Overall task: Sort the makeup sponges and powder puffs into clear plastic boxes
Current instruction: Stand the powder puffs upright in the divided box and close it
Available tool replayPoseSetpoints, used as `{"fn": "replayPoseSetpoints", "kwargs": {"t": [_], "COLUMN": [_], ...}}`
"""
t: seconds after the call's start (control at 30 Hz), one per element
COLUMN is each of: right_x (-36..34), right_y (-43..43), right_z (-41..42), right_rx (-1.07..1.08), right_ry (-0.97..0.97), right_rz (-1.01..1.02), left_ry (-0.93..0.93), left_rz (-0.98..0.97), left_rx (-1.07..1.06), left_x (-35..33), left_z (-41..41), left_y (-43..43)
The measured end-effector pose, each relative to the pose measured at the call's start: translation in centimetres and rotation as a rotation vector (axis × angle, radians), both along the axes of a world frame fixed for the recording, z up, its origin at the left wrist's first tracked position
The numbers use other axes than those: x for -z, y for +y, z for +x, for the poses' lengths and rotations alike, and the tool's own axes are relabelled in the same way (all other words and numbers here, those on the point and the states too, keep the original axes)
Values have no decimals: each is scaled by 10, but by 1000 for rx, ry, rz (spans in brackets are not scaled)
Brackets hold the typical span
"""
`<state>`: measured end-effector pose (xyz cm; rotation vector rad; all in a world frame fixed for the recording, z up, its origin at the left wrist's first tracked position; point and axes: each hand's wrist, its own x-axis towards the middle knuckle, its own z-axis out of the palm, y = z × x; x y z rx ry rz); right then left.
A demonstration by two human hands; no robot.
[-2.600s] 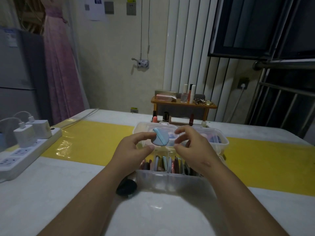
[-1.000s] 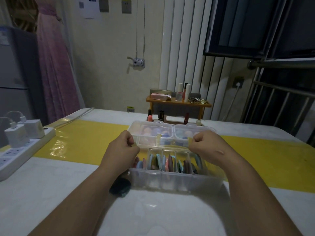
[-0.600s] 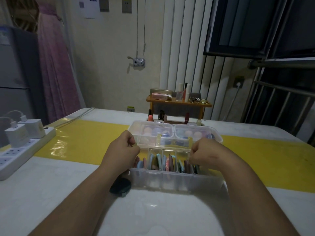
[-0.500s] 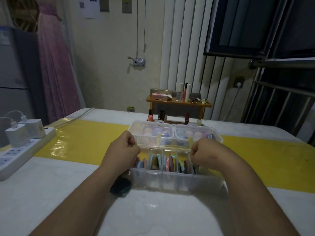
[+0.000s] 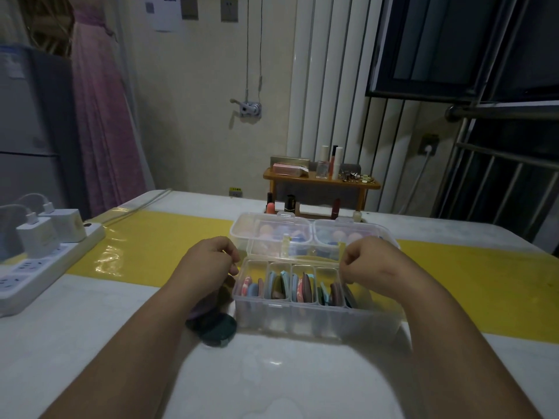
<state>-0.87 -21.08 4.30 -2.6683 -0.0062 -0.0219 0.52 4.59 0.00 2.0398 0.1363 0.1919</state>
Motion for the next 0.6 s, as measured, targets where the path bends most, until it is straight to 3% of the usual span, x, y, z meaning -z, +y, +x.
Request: {"fn": "replayPoseSetpoints", "kwargs": {"t": [0.6], "right_x": [11], "right_y": [19], "right_z": [0], "right_rx": [-103], "right_ry": [-190], "right_rz": [155], "left_ry": [176], "left_rz": [400], "left_rx": [-18], "left_x": [10], "left_z": [9], "left_y": [26]}}
